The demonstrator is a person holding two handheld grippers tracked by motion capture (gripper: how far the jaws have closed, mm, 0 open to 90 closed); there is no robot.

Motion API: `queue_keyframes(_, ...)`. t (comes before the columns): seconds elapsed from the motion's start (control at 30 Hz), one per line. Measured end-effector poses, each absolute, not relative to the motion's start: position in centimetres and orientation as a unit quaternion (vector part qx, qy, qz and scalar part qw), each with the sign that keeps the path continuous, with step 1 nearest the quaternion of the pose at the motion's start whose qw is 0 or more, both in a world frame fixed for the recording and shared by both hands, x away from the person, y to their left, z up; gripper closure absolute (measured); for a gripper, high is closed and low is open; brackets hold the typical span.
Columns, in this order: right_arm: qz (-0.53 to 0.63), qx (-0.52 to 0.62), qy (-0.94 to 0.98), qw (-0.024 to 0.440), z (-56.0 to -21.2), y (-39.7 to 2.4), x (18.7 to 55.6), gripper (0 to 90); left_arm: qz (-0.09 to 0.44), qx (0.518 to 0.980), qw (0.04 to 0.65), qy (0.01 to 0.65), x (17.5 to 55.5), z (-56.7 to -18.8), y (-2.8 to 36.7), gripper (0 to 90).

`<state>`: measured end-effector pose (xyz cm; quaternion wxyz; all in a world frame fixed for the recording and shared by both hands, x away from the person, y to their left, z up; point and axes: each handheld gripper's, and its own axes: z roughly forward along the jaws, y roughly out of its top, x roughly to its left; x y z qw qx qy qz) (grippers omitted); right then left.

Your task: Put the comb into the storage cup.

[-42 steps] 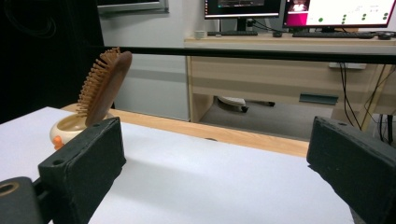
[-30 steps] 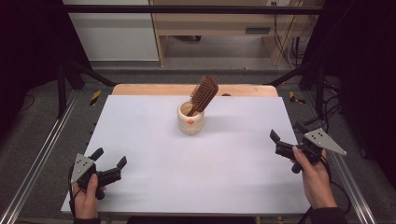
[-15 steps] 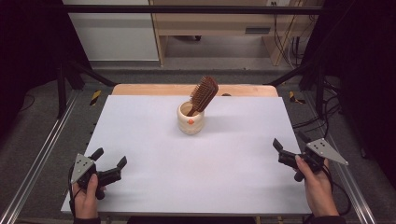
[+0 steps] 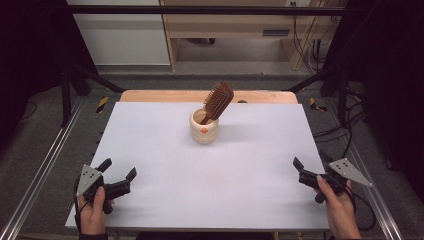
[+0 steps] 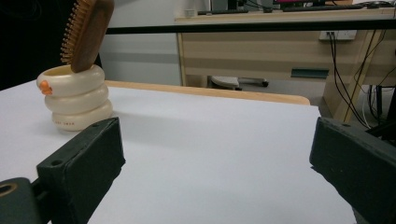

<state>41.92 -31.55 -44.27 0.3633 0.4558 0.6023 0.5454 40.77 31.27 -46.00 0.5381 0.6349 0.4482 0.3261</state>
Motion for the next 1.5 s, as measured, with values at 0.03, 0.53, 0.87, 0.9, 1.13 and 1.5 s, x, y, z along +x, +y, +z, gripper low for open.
queue_keyframes(0.03,0.546,0.456,0.602,0.362,-44.4,-31.6,41.9,3.1,0.326,0.635,0.539,0.448,40.8,-46.0,31.3,2.3)
queue_keyframes(0.53,0.549,0.448,0.61,0.356,-45.3,-31.0,41.5,3.3,0.324,0.638,0.54,0.443,40.8,-46.0,31.1,2.3)
queue_keyframes(0.87,0.548,0.437,0.623,0.348,-46.0,-30.2,41.4,3.5,0.323,0.64,0.54,0.441,40.8,-46.0,31.0,2.3)
queue_keyframes(0.9,0.549,0.436,0.623,0.347,-46.1,-30.2,41.4,3.5,0.323,0.64,0.54,0.441,40.8,-46.0,31.0,2.3)
queue_keyframes(1.13,0.551,0.432,0.627,0.341,-46.5,-29.6,41.4,3.6,0.323,0.639,0.541,0.441,40.8,-46.0,31.1,2.2)
queue_keyframes(1.5,0.548,0.423,0.642,0.33,-47.2,-28.5,41.3,3.6,0.322,0.64,0.54,0.441,40.8,-46.0,31.1,2.2)
